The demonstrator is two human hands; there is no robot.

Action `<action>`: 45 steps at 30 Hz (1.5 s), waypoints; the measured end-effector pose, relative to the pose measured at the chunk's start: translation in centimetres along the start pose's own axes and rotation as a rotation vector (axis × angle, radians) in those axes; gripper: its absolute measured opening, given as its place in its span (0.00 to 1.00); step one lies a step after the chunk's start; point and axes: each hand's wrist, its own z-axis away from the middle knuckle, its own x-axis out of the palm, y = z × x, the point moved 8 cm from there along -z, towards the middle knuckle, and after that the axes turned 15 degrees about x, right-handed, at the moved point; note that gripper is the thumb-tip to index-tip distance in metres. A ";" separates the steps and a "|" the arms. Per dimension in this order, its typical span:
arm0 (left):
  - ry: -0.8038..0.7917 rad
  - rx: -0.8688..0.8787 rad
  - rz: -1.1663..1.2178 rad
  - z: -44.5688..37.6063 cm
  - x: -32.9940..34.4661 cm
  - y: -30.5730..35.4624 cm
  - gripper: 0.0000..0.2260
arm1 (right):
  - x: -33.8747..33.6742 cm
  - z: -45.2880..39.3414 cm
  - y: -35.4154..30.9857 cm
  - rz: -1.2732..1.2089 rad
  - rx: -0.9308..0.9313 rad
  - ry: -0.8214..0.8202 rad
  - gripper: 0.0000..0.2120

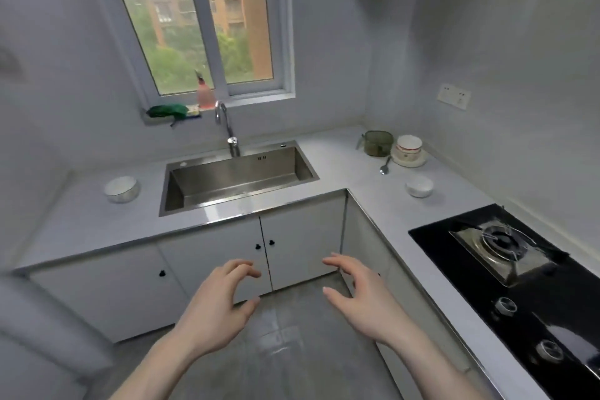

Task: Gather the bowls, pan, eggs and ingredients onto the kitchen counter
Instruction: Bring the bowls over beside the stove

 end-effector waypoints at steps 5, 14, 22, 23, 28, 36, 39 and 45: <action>0.086 -0.158 0.021 2.7 -3.6 -7.6 0.15 | 5.4 -5.3 -7.1 0.026 -0.113 -0.118 0.21; 0.170 -0.325 0.025 1.3 -7.7 -20.4 0.15 | 14.2 -17.2 -15.1 -0.023 -0.168 -0.310 0.23; 0.205 -0.377 0.016 -5.7 -12.8 -31.4 0.14 | 19.7 -29.3 -21.8 -0.048 -0.160 -0.407 0.23; 0.228 -0.393 0.026 -6.2 -13.3 -32.4 0.14 | 20.4 -30.4 -22.7 -0.037 -0.166 -0.416 0.23; 0.262 -0.486 0.054 -7.3 -14.3 -38.5 0.14 | 23.4 -35.1 -26.7 0.010 -0.190 -0.458 0.22; 0.269 -0.693 0.202 -9.8 -15.6 -54.8 0.15 | 27.0 -43.8 -30.0 0.031 -0.111 -0.411 0.23; 0.234 -0.784 0.234 -12.1 -15.8 -62.6 0.19 | 29.3 -47.0 -31.2 0.008 -0.050 -0.388 0.22; 0.281 -1.073 0.442 -14.1 -15.5 -76.4 0.32 | 32.7 -51.7 -34.8 -0.011 0.034 -0.309 0.22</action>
